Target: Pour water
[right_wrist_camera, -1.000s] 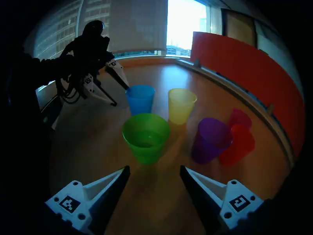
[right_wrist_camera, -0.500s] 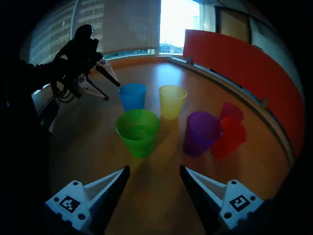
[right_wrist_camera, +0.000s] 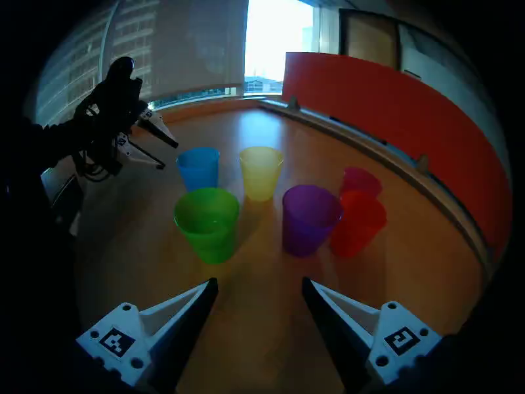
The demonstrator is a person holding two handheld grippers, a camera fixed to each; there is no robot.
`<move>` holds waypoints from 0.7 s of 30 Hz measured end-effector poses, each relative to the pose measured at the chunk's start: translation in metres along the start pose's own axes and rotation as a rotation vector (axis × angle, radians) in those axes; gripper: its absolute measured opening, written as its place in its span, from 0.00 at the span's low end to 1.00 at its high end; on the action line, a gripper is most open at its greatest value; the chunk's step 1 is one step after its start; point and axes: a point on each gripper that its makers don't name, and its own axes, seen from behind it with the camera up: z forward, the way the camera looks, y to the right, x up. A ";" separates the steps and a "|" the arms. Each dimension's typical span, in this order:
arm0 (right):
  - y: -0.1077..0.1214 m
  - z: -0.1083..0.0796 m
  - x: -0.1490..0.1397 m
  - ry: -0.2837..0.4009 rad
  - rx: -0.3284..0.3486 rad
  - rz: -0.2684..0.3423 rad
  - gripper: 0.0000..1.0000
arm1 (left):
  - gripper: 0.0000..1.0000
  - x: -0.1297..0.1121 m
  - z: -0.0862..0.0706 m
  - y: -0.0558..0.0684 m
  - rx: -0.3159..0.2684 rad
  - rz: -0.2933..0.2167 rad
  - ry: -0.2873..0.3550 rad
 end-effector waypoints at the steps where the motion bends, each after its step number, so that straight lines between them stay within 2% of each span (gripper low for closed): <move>1: 0.002 -0.001 0.000 0.001 -0.009 0.005 0.99 | 0.86 0.000 0.000 -0.001 0.006 -0.007 0.002; 14: 0.022 -0.014 0.005 0.029 -0.102 0.088 0.99 | 0.86 0.001 -0.013 -0.026 0.084 -0.104 0.049; 21: 0.037 -0.022 0.011 0.054 -0.187 0.118 0.99 | 0.86 0.007 -0.024 -0.040 0.135 -0.126 0.079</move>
